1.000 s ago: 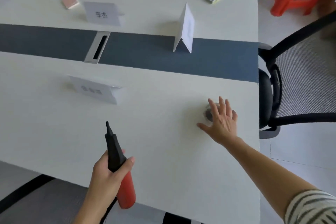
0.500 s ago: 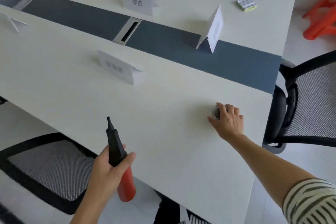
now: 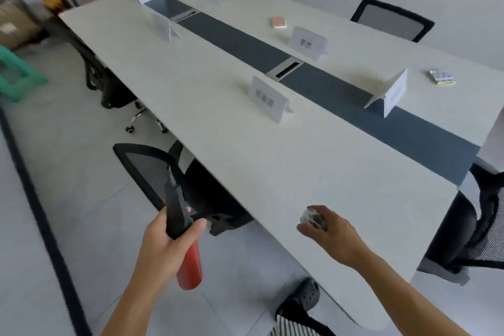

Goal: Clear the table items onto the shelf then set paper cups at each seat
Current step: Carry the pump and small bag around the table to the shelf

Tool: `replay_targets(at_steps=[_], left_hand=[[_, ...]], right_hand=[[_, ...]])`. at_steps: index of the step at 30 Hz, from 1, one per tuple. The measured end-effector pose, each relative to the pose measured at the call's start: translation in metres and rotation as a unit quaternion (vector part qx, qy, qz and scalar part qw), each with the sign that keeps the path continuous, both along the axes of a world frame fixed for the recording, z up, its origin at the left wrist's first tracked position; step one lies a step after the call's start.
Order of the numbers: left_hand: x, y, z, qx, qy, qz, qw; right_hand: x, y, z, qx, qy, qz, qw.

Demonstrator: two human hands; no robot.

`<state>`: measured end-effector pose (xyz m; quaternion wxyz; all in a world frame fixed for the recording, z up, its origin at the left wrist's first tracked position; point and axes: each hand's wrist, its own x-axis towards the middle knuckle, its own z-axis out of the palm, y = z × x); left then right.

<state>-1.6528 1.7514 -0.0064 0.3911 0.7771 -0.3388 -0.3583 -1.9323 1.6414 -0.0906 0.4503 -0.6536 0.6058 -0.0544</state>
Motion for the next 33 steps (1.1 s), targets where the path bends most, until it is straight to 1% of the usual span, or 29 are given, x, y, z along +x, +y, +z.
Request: replay_targets(at_steps=[3,6,10,13,18,24,27,30,33], left_hand=[[0.029,0.075,0.001,0.014,-0.006,0.044,0.999],[0.063,0.151,0.001,0.027,0.002,0.127,0.992],[0.106,0.23,0.006,0.027,0.005,0.241,0.97],[0.132,0.264,0.007,0.018,0.015,0.302,0.953],[0.18,0.285,0.002,0.012,0.037,0.357,0.933],[0.269,0.273,0.001,0.018,0.041,0.41,0.911],[0.316,0.259,0.008,0.006,0.034,0.431,0.902],[0.358,0.25,0.01,0.005,0.039,0.44,0.897],[0.403,0.246,0.007,0.006,0.049,0.453,0.89]], right_hand=[[0.036,0.053,0.007,0.072,-0.06,0.057,0.994],[0.075,0.102,0.016,0.132,-0.084,0.098,0.983],[0.125,0.134,0.036,0.143,-0.103,0.134,0.975],[0.166,0.139,0.049,0.135,-0.11,0.169,0.97],[0.244,0.121,0.058,0.121,-0.116,0.235,0.957],[0.369,0.078,0.07,0.119,-0.102,0.292,0.944],[0.44,0.059,0.082,0.115,-0.119,0.299,0.94],[0.503,0.04,0.084,0.103,-0.122,0.326,0.932],[0.56,0.028,0.088,0.127,-0.118,0.323,0.93]])
